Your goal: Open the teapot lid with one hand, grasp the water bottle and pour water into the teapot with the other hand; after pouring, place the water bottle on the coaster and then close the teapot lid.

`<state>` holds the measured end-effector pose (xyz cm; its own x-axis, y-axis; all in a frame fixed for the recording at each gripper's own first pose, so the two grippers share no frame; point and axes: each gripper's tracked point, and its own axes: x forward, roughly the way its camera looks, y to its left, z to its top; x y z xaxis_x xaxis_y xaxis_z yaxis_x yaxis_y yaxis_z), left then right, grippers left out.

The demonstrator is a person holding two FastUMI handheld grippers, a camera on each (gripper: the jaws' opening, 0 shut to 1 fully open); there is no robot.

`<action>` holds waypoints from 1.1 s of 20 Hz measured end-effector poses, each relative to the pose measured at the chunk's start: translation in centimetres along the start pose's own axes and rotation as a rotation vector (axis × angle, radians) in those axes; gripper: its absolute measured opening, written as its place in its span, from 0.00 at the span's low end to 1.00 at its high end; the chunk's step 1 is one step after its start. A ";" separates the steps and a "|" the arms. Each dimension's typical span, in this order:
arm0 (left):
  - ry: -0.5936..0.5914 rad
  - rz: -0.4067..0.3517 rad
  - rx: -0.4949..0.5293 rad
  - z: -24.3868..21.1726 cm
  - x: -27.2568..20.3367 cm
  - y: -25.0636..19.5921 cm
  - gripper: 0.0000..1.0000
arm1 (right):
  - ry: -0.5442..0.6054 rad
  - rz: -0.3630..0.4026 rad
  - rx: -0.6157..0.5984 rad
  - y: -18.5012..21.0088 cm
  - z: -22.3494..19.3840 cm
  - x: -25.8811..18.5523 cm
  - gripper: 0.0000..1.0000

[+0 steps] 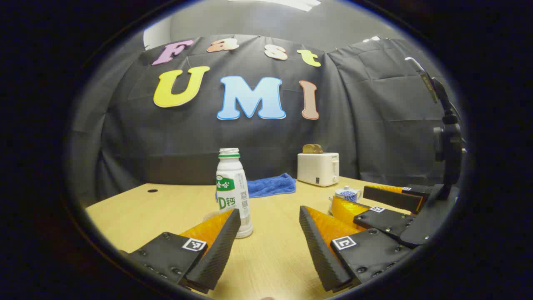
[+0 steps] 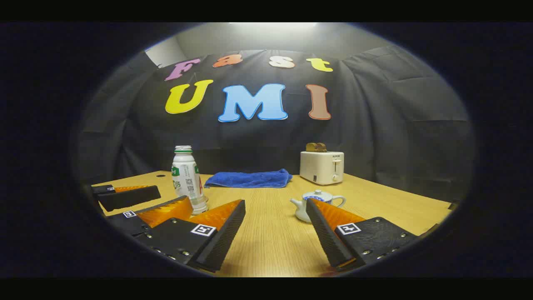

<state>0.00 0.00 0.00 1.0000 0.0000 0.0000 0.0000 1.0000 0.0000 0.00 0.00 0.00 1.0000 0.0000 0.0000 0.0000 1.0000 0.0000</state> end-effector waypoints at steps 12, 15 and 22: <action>0.003 0.206 -0.002 -0.1 0.5 3.0 0.99 | -0.005 -0.049 0.000 -1.5 0.1 -0.7 0.90; 0.003 0.182 -0.002 0.0 0.7 2.6 0.99 | -0.001 -0.006 0.002 -2.5 0.1 -0.5 0.90; -0.001 0.193 -0.004 -0.1 0.7 3.3 0.99 | 0.002 0.026 -0.016 -5.2 0.0 1.3 0.90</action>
<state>0.65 3.32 -0.13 0.9815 0.1917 0.0004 -0.1917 0.9814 -0.0043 1.27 -5.18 0.04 0.9997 0.0260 -0.0023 -0.0260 0.9995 -0.0156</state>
